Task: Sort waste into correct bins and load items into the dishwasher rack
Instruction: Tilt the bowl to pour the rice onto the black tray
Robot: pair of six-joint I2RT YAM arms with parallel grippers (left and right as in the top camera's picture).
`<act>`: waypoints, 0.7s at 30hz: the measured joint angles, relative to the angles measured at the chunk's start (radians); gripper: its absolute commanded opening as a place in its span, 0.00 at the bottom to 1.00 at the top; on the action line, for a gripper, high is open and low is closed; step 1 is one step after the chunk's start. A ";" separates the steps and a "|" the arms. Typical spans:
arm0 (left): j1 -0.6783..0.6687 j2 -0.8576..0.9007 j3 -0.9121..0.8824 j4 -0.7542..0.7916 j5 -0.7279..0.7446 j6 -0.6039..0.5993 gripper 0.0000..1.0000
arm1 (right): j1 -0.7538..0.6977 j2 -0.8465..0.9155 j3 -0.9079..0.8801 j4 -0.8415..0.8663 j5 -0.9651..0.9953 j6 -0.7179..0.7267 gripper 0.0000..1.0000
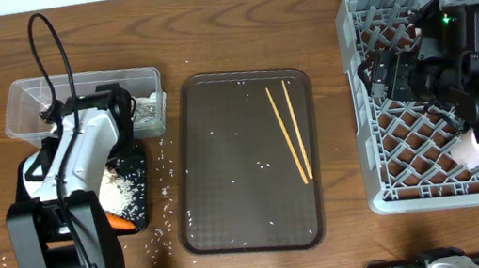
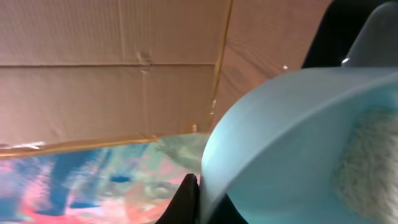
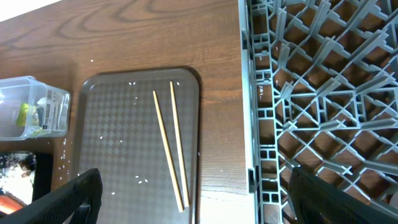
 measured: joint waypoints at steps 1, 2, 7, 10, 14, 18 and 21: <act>-0.003 0.000 -0.001 0.013 -0.005 -0.005 0.06 | 0.000 0.000 0.000 -0.002 0.000 0.000 0.89; -0.008 0.000 -0.001 0.031 -0.008 -0.003 0.06 | 0.000 0.000 0.000 -0.002 0.000 0.000 0.89; -0.026 0.001 -0.001 0.042 -0.013 0.022 0.06 | 0.000 0.000 0.000 -0.002 0.000 0.000 0.89; -0.023 0.006 -0.001 0.041 -0.014 0.063 0.06 | 0.000 0.000 0.000 -0.001 0.000 0.000 0.89; -0.016 0.008 -0.012 0.020 -0.024 0.092 0.06 | 0.000 0.000 0.000 0.000 0.000 0.000 0.89; -0.018 0.008 -0.015 0.007 -0.040 0.100 0.06 | 0.000 0.000 0.000 0.000 0.000 0.000 0.89; -0.029 0.008 -0.015 0.014 -0.057 0.080 0.06 | 0.000 0.000 0.000 0.001 0.000 0.000 0.89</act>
